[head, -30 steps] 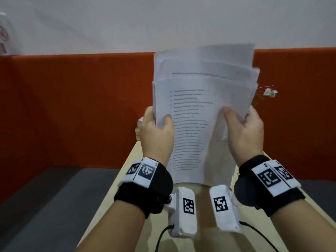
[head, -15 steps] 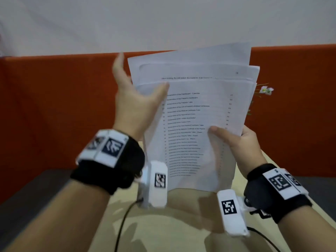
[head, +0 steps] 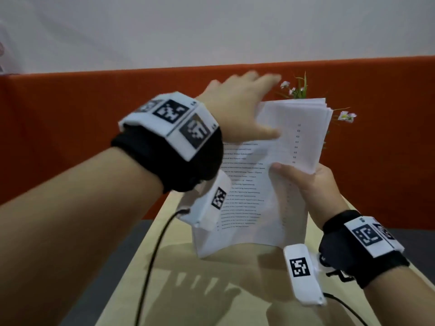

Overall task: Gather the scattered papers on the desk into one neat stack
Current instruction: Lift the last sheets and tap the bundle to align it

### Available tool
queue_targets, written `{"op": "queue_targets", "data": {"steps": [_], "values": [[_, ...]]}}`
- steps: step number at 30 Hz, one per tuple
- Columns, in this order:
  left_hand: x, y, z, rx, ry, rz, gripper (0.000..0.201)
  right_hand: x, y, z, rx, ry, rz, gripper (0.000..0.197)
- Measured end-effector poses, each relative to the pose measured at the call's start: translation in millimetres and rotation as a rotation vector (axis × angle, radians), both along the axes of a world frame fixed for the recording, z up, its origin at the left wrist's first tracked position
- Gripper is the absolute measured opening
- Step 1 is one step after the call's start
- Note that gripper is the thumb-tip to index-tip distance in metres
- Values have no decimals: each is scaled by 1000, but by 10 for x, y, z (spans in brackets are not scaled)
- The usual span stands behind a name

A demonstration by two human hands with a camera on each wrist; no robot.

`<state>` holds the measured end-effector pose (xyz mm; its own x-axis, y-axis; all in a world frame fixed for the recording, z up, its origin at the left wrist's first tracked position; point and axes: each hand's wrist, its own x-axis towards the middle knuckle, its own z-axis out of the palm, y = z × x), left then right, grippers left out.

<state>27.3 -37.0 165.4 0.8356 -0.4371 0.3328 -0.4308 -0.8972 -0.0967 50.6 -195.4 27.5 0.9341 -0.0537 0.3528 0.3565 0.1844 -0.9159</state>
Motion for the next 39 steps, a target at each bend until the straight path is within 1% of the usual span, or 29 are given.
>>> {"op": "queue_targets", "data": {"steps": [1, 3, 6, 7, 9, 10, 11, 13, 15, 16, 17, 18, 19, 20, 21, 22, 23, 26, 29, 31, 33, 35, 36, 39], "values": [[5, -43, -17, -10, -32, -49, 85, 0, 1, 0, 0, 1, 0, 32], [13, -127, -17, -5, -7, -112, 77, -5, -9, -4, 7, -4, -1, 30], [43, -180, 14, -44, -86, -108, 76, -2, -2, 2, -11, 5, -5, 28], [53, -197, 35, -10, -64, -88, 70, 1, -5, 4, -14, 4, -7, 29], [103, -200, 36, 79, 22, -44, 47, 9, -7, -1, -29, 5, -7, 29], [131, -173, 48, 72, 17, -37, 37, 8, -9, -5, -48, 9, -17, 26], [143, -121, 74, 20, -8, -35, 28, 6, -28, -14, -80, 10, -45, 23], [149, 69, 135, -166, -88, -36, 19, 11, -121, -54, -146, 1, -155, 21], [188, 371, 145, -411, -158, -35, 25, 61, -291, -119, -140, 25, -284, 33], [198, 532, 96, -567, -148, -59, 28, 81, -372, -135, -99, 62, -318, 42], [198, 662, 12, -739, -121, -94, 29, 80, -423, -125, -43, 99, -310, 52], [205, 753, -118, -906, -88, -118, 27, 97, -454, -119, 22, 124, -266, 57], [221, 805, -261, -1054, -55, -136, 24, 109, -465, -94, 72, 131, -213, 51], [243, 827, -410, -1176, -28, -147, 21, 106, -446, -49, 118, 124, -159, 36], [254, 833, -559, -1277, -18, -138, 20, 92, -401, 5, 170, 104, -115, 22], [250, 826, -689, -1362, -24, -115, 20, 75, -355, 54, 195, 65, -97, 15], [237, 818, -802, -1428, -42, -80, 20, 54, -310, 83, 159, 23, -130, 13], [164, 781, -1082, -1561, -124, 19, 20, 52, -263, 42, -57, -85, -349, 27], [110, 691, -1354, -1642, -142, 69, 27, 21, -243, -114, -129, -149, -404, 36], [102, 640, -1575, -1627, -119, 131, 38, 1, -220, -240, -157, -124, -407, 40], [128, 627, -1744, -1575, -97, 232, 50, 6, -199, -347, -186, -77, -413, 36], [195, 649, -1778, -1524, -87, 294, 41, 31, -178, -383, -211, -43, -412, 27], [227, 656, -1738, -1493, -102, 295, 35, 43, -167, -361, -210, -39, -409, 23], [266, 667, -1540, -1420, -189, 220, 27, 66, -149, -194, -183, -81, -431, 18]]}}
